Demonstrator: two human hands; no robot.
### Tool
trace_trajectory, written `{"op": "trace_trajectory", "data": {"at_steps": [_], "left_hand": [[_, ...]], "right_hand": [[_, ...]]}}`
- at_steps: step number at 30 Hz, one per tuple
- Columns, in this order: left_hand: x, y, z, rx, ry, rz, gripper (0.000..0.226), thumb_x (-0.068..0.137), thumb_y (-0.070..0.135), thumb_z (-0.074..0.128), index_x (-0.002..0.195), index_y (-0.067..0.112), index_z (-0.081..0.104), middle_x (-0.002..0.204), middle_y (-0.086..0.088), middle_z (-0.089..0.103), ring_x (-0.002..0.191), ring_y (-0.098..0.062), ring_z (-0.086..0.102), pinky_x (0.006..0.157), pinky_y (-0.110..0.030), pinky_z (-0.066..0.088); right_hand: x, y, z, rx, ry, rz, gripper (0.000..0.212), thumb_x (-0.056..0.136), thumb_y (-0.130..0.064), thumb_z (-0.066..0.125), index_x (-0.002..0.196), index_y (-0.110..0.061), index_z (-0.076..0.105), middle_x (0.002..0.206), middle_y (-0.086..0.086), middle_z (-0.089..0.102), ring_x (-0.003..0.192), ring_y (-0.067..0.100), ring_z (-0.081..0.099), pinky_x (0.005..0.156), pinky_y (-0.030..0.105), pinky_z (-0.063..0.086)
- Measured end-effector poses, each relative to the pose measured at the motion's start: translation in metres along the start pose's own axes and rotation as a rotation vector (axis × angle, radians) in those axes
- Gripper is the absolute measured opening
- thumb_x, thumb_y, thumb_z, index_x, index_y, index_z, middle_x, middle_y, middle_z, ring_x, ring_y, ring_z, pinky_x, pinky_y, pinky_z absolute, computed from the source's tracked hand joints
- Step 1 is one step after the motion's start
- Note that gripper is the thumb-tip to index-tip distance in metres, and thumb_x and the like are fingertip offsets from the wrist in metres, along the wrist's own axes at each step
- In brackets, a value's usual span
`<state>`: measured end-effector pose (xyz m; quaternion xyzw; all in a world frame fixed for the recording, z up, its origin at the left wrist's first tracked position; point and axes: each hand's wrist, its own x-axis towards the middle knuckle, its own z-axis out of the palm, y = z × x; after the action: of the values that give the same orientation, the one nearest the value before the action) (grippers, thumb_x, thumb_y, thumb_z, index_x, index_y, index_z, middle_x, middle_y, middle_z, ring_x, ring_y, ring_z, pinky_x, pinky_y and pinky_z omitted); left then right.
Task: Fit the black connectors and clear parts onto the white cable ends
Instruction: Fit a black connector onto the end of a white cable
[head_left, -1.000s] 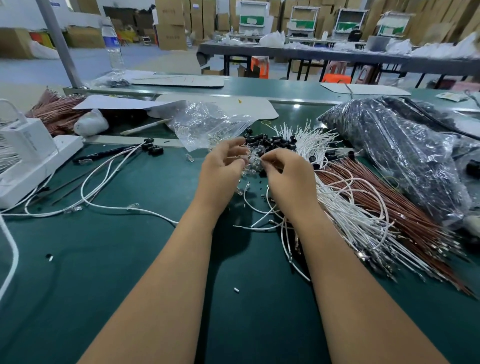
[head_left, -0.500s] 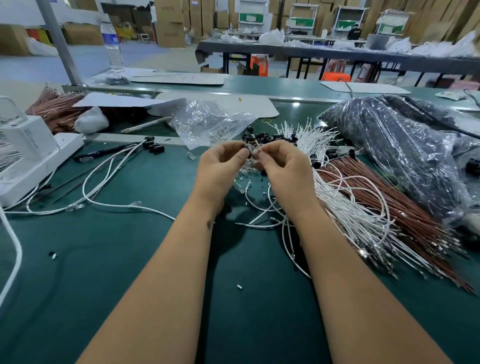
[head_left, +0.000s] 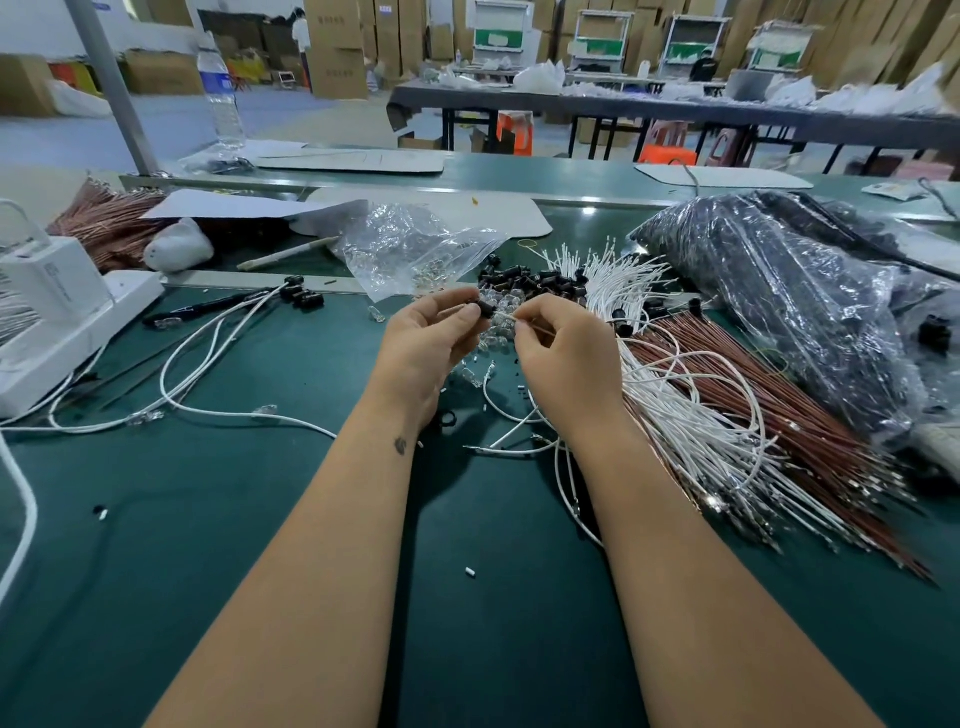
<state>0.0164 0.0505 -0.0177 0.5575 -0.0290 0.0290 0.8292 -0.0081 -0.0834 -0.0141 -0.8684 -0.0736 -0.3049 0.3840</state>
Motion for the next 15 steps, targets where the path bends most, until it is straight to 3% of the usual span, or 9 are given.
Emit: {"op": "trace_trajectory", "data": {"at_steps": [15], "left_hand": [[-0.0022, -0.0004, 0.0024, 0.089, -0.020, 0.063, 0.017, 0.087, -0.002, 0.063, 0.091, 0.014, 0.068, 0.080, 0.000, 0.070, 0.078, -0.013, 0.066, 0.078, -0.020, 0.053]], "right_hand": [[0.0009, 0.0009, 0.0002, 0.018, -0.006, 0.003, 0.010, 0.093, -0.017, 0.059, 0.093, -0.017, 0.069, 0.076, -0.008, 0.064, 0.072, 0.012, 0.060, 0.065, 0.031, 0.049]]}}
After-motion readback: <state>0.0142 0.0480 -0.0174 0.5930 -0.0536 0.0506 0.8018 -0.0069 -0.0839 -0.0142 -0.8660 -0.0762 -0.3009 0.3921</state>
